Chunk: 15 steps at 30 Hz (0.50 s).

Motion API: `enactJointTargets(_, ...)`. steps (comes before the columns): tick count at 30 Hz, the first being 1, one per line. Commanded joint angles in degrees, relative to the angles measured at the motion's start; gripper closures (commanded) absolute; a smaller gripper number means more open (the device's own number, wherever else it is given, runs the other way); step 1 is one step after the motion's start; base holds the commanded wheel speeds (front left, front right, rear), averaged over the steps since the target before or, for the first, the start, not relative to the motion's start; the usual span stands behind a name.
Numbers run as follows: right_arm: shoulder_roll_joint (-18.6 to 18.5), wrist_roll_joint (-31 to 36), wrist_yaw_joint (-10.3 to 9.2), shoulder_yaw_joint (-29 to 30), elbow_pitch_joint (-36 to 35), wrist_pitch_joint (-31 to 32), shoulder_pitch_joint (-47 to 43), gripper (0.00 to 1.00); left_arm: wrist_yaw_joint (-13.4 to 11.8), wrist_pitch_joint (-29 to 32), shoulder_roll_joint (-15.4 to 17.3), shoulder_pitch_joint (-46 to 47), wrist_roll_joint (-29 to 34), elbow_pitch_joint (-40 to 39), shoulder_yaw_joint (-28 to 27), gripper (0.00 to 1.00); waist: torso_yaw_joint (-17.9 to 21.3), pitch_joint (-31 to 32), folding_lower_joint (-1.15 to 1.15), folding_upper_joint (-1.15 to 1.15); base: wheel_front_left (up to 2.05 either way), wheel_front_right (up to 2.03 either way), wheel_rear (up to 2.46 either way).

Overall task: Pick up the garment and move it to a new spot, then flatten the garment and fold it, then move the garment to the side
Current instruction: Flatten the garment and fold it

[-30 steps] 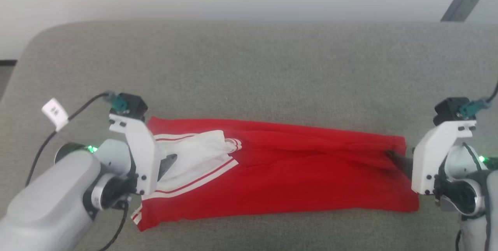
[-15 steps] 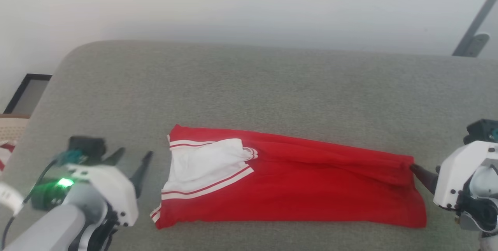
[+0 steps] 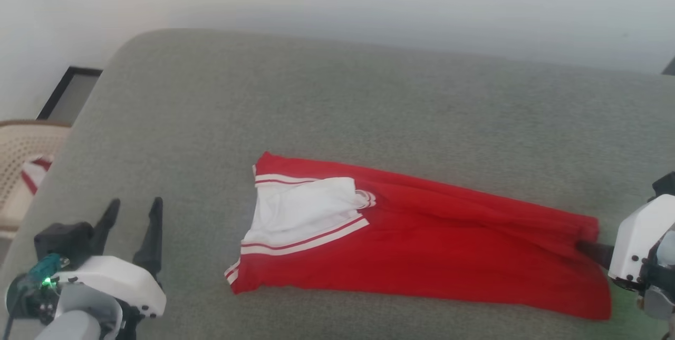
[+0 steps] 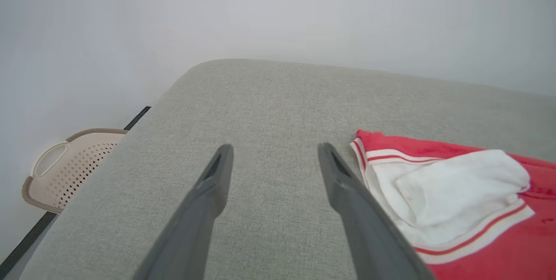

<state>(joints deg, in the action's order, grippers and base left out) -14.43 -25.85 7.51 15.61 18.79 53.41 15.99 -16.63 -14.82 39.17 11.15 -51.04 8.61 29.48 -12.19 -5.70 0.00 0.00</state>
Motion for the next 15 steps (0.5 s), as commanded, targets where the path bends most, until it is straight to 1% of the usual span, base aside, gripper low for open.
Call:
enactJointTargets(1,-0.01,0.19,-0.04,0.12,1.06,0.09,0.92,0.00,0.77,-0.46,-1.27,-1.02,2.03,-0.91,-2.35,0.00,-0.92,-0.88,0.00,0.00,0.00,0.00,0.00)
enactJointTargets(3,-0.02,0.45,-0.04,0.44,3.13,0.50,1.82,0.00,1.63,-0.36,-3.26,-3.21,4.96,-1.18,-5.91,0.00,-1.43,-1.55,0.00,0.00,0.00,0.00,0.00)
enactJointTargets(6,1.16,0.23,-0.03,0.23,6.30,1.96,2.72,0.00,4.06,-0.38,-6.71,-5.01,9.18,-1.92,-11.07,0.00,-2.07,-2.47,0.00,0.00,0.00,0.00,0.00)
enactJointTargets(7,1.16,0.23,-0.03,0.23,6.30,1.96,2.72,0.00,4.06,-0.38,-6.71,-5.01,9.18,-1.92,-11.07,0.00,-2.07,-2.47,0.00,0.00,0.00,0.00,0.00)
enactJointTargets(8,1.61,-0.18,-0.03,-0.17,7.18,2.63,2.89,0.00,4.74,-0.38,-8.01,-5.65,10.45,-2.01,-12.81,0.00,-2.21,-2.72,0.00,0.00,0.00,0.00,0.00)
enactJointTargets(9,2.19,-0.77,-0.02,-0.72,7.75,3.10,3.28,0.38,5.61,-0.39,-8.98,-6.19,11.89,-2.24,-14.54,0.00,-2.33,-2.98,0.00,0.00,0.00,0.00,0.00)
enactJointTargets(10,3.04,-1.45,-0.01,-0.51,8.44,3.51,3.58,0.81,6.52,-0.39,-9.96,-6.69,12.93,-2.33,-15.92,0.00,-2.39,-3.24,0.00,0.00,0.00,0.00,0.00)
enactJointTargets(11,3.90,-2.15,0.01,-0.56,9.00,3.94,3.78,1.00,7.31,-0.39,-11.19,-7.15,13.81,-2.27,-17.25,0.00,-2.44,-3.40,0.00,0.00,0.00,0.00,0.00)
enactJointTargets(13,5.15,-3.46,0.11,-0.73,9.69,4.63,4.09,1.00,9.13,-0.40,-12.65,-7.78,15.90,-1.93,-19.44,0.00,-2.50,-3.71,0.00,0.00,0.00,0.00,0.00)
enactJointTargets(15,5.47,-4.35,0.10,0.14,10.04,4.85,4.50,1.00,10.81,-0.40,-14.26,-8.01,17.65,-1.77,-21.63,0.00,-2.48,-3.97,0.00,0.00,0.00,0.00,0.00)
